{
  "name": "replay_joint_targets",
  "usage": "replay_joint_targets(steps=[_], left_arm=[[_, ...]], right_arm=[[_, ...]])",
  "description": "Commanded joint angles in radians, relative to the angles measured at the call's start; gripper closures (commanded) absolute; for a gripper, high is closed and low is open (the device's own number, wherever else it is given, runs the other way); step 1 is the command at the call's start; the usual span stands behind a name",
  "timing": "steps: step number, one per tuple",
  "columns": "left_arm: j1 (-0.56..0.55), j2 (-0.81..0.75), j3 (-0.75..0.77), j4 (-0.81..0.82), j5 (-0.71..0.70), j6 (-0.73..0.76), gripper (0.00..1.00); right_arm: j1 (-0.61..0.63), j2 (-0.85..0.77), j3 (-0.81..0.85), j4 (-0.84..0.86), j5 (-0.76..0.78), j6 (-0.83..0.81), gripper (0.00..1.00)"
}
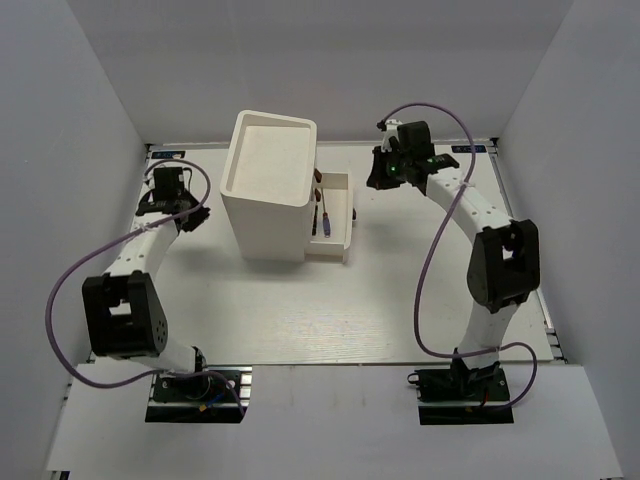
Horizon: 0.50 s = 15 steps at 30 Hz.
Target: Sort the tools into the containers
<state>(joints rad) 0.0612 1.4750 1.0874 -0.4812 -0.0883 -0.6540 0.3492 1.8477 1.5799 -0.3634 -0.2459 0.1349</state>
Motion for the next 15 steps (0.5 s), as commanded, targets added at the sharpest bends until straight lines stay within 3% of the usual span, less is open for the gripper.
replay_joint_targets(steps=[1,5,10,15], left_arm=[[0.003,0.053,0.062,0.087,0.165,0.034,0.7],[0.003,0.126,0.109,0.136,0.291,0.06,0.65],[-0.006,0.14,0.121,0.136,0.309,0.073,0.65],[-0.006,0.14,0.1,0.136,0.375,0.103,0.64]], right_arm=[[-0.001,0.093,0.055,-0.121,0.128,-0.13,1.0],[0.014,0.198,0.12,-0.183,0.08,-0.13,1.0],[0.046,0.301,0.19,-0.207,0.047,-0.129,1.0],[0.04,0.347,0.223,-0.151,-0.284,-0.072,1.0]])
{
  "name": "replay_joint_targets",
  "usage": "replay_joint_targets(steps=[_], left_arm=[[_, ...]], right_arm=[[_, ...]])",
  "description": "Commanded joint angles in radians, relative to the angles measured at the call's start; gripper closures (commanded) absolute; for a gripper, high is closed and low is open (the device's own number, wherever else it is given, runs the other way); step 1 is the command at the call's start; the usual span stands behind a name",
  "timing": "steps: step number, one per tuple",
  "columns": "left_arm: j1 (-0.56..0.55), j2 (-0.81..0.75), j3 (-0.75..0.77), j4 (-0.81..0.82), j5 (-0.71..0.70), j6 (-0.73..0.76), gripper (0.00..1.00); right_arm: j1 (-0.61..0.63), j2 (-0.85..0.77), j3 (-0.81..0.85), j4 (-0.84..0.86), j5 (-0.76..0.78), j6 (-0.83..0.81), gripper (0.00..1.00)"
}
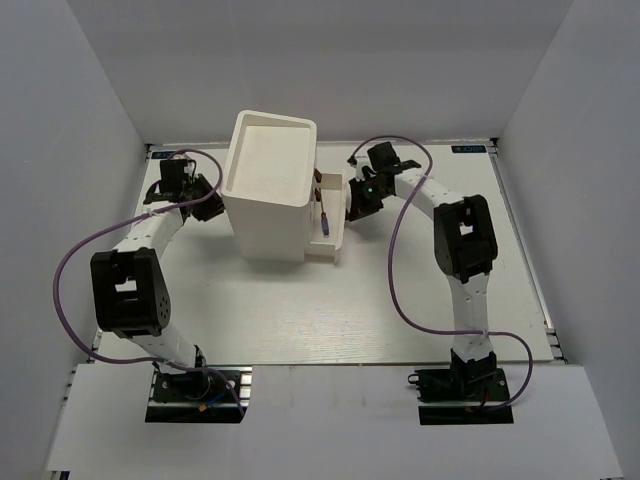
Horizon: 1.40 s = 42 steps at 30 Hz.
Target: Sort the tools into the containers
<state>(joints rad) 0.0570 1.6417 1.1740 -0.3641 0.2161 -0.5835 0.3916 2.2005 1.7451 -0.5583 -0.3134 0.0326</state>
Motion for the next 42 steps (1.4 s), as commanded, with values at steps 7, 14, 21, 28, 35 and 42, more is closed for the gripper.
replay_joint_targets(steps=[7,14,21,28,35,42], left_arm=[[-0.011,-0.026,-0.016,0.019,0.157,0.045,0.64],[-0.02,-0.046,-0.037,0.008,0.187,0.054,0.65],[-0.029,-0.074,-0.069,-0.001,0.207,0.054,0.65],[-0.039,-0.074,-0.07,-0.022,0.239,0.063,0.67],[-0.025,-0.105,-0.041,-0.16,0.059,0.033,0.57],[0.004,-0.361,-0.071,-0.274,-0.314,-0.061,0.19]], right_arm=[[0.019,0.062,0.116,0.123,-0.463,0.118,1.0],[0.038,0.136,0.2,0.138,-0.493,0.145,1.0],[0.058,0.166,0.215,0.201,-0.567,0.219,1.0],[0.059,0.183,0.215,0.32,-0.635,0.308,1.0],[0.052,0.16,0.228,0.162,-0.52,0.224,1.0],[0.043,-0.2,-0.115,0.041,0.097,-0.168,0.35]])
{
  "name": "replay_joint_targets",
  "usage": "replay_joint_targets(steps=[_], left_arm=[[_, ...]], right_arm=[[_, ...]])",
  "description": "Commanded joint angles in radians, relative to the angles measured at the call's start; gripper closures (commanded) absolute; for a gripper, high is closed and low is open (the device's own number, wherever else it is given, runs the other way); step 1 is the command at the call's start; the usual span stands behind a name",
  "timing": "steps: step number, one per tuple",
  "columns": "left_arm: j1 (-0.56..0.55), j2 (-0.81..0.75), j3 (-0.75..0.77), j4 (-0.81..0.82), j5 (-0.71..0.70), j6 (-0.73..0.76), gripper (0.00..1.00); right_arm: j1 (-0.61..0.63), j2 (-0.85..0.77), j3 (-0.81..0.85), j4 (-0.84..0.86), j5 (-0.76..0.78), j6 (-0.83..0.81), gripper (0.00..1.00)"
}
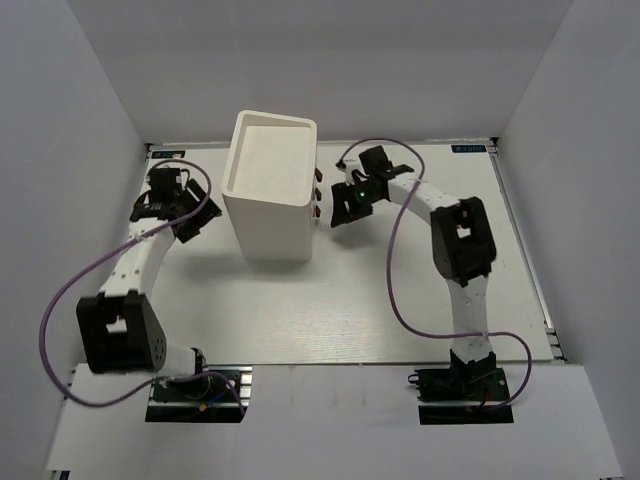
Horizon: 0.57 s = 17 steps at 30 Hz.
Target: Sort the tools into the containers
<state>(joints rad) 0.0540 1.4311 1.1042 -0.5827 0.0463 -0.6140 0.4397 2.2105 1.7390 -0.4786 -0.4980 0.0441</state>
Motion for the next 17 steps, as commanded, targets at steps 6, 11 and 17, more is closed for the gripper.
replay_joint_targets(steps=[6,11,17], left_arm=[[-0.016,-0.409,-0.128,0.101,0.109,0.213,0.04],[-0.016,-0.549,-0.152,0.132,0.372,0.371,0.0],[-0.026,-0.684,-0.155,0.078,0.475,0.436,0.0]], right_arm=[[-0.027,-0.637,-0.462,0.121,0.355,-0.258,0.09],[-0.028,-0.71,-0.457,-0.05,0.453,-0.132,0.09],[-0.027,-0.923,-0.613,0.026,0.385,-0.138,0.09]])
